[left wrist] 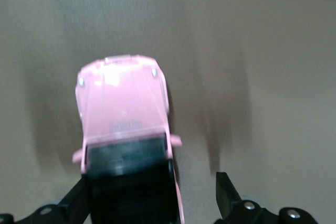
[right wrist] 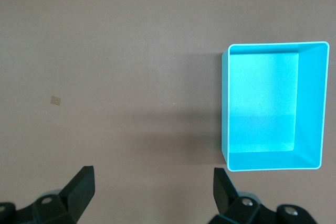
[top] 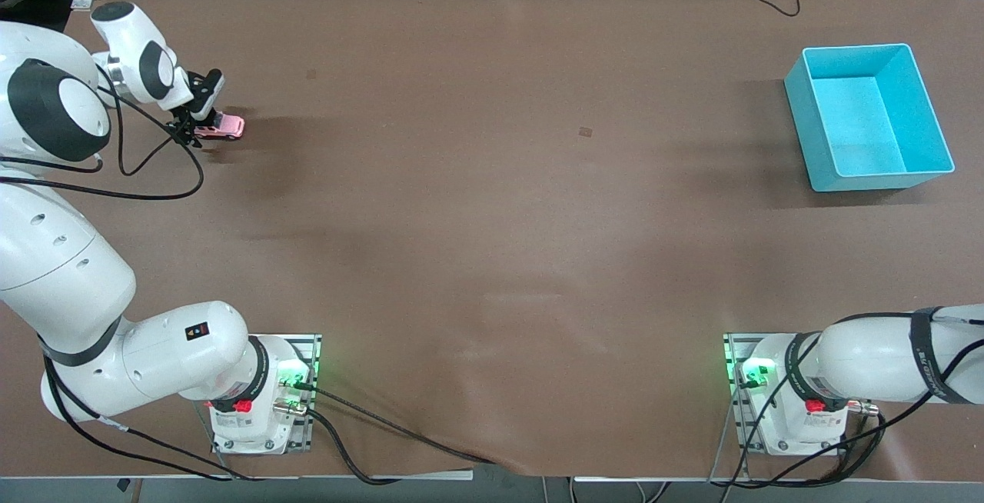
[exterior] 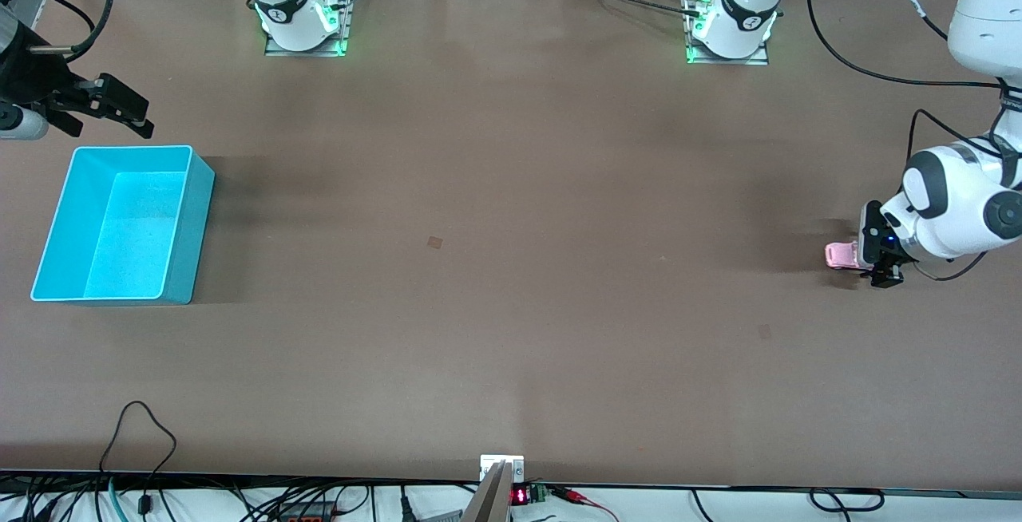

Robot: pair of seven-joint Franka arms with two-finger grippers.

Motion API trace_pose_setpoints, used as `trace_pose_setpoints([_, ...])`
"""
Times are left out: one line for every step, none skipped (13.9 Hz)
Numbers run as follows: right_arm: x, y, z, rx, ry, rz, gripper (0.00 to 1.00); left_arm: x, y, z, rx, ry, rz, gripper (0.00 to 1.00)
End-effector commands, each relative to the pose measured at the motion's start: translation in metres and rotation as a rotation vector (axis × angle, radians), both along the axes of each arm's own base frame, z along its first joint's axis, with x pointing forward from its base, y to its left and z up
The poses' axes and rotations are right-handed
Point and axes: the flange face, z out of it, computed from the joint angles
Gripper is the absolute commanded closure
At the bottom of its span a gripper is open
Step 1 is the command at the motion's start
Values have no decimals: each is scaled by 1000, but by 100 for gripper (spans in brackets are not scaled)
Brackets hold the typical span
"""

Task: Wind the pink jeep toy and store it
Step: 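Release the jeep, letting it roll toward the cyan bin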

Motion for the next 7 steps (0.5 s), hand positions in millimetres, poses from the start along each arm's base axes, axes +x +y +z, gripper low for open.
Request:
trace_pose_setpoints([-3, -3, 5, -2, -7, 13, 0, 17, -5, 38, -20, 48, -7, 0])
trace_pose_setpoints([-3, -3, 5, -2, -7, 13, 0, 17, -9, 51, -17, 64, 30, 0])
trace_pose_setpoints([-3, -3, 5, 0, -7, 13, 0, 16, -12, 64, -12, 79, 67, 0])
trace_pose_setpoints([-3, -3, 5, -2, -7, 13, 0, 13, -17, 75, -8, 101, 98, 0])
trace_pose_setpoints([-3, -3, 5, 0, -7, 13, 0, 12, -19, 89, 3, 111, 138, 0])
trace_pose_setpoints([-3, -3, 5, 0, -7, 13, 0, 11, -26, 109, 22, 110, 208, 0])
trace_pose_setpoints([-3, -3, 5, 0, -7, 13, 0, 10, -30, 120, 34, 115, 260, 0])
